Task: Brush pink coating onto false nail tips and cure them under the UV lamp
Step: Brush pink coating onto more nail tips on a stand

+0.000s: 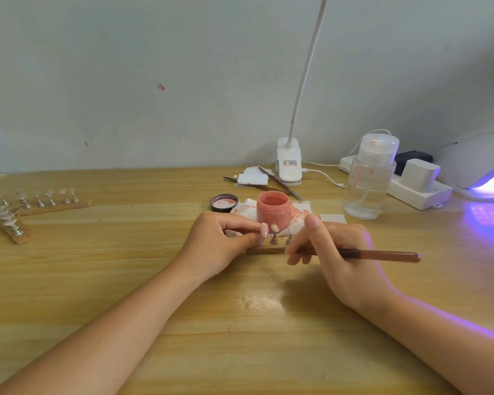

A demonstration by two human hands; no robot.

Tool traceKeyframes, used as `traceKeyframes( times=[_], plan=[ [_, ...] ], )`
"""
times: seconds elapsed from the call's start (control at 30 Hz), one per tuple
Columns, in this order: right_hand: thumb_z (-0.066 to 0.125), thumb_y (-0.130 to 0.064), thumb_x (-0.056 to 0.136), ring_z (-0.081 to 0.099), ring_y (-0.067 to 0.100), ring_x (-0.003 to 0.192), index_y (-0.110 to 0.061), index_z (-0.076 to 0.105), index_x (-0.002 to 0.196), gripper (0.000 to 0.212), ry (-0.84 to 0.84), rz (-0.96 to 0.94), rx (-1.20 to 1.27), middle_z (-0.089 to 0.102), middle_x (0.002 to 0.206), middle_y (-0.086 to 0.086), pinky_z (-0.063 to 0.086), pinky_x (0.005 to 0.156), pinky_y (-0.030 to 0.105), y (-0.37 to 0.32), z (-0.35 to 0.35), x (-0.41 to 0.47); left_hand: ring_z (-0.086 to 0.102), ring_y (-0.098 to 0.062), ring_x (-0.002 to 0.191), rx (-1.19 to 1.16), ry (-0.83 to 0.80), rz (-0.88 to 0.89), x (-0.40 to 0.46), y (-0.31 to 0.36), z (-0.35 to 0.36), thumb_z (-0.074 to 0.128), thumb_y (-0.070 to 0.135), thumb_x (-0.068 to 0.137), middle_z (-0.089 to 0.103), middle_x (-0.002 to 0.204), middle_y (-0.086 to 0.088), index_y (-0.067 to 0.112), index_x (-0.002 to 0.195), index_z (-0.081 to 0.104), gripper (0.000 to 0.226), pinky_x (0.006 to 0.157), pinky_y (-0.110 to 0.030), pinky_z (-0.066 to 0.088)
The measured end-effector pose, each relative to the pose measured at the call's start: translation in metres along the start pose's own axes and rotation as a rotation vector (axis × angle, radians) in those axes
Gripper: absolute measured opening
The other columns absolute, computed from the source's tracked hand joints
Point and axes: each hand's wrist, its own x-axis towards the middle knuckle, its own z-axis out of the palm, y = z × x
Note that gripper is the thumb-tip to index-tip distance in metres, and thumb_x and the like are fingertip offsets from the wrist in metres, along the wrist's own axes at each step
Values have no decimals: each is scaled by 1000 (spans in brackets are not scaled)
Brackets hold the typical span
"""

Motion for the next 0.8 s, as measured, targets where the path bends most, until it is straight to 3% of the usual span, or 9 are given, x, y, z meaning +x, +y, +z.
traceKeyframes(
  times=[0.13, 0.27, 0.43, 0.57, 0.67, 0.8],
  plan=[
    [42, -34, 94, 58, 2, 63, -15, 66, 68, 40, 29, -53, -27, 62, 64, -13, 43, 62, 13, -1, 0, 2, 63, 0, 64, -19, 21, -21, -1, 1, 0, 74, 5, 71, 71, 65, 8, 21, 67, 72, 17, 65, -17, 50],
    [41, -41, 91, 57, 11, 55, -14, 67, 61, 48, -5, 44, 76, 65, 60, 5, 47, 58, 26, -1, 0, 0, 62, 1, 64, -8, 20, -18, -1, 2, 1, 74, 7, 71, 70, 64, 9, 20, 67, 73, 13, 62, -11, 47],
    [40, -30, 93, 59, 5, 66, -12, 67, 70, 40, 1, 9, 14, 64, 66, -9, 46, 66, 16, 0, 0, 2, 62, 0, 66, -11, 10, -7, 0, 1, 0, 73, 7, 72, 72, 71, 4, 16, 69, 74, 9, 62, -9, 45],
    [41, -42, 90, 58, 15, 55, -14, 68, 61, 48, 0, 73, 94, 65, 58, 5, 49, 58, 28, -2, 0, 0, 61, 0, 61, -22, 12, -12, 0, 1, 0, 74, 8, 70, 70, 64, 7, 20, 65, 72, 13, 61, -13, 47],
    [41, -34, 93, 58, 11, 59, -15, 66, 67, 41, 32, 29, 52, 65, 63, -2, 48, 62, 26, -2, 0, 1, 57, -4, 58, -16, 7, -22, 0, 1, 1, 74, 11, 70, 70, 63, 5, 21, 65, 71, 11, 61, -19, 46],
    [41, -36, 90, 58, 14, 55, -13, 67, 60, 45, 10, 97, 54, 65, 59, 4, 49, 60, 33, -2, 1, 1, 48, 4, 47, 9, 1, 5, -1, 2, 1, 76, 10, 68, 68, 65, -1, 15, 66, 71, 7, 51, -7, 36]
  ],
)
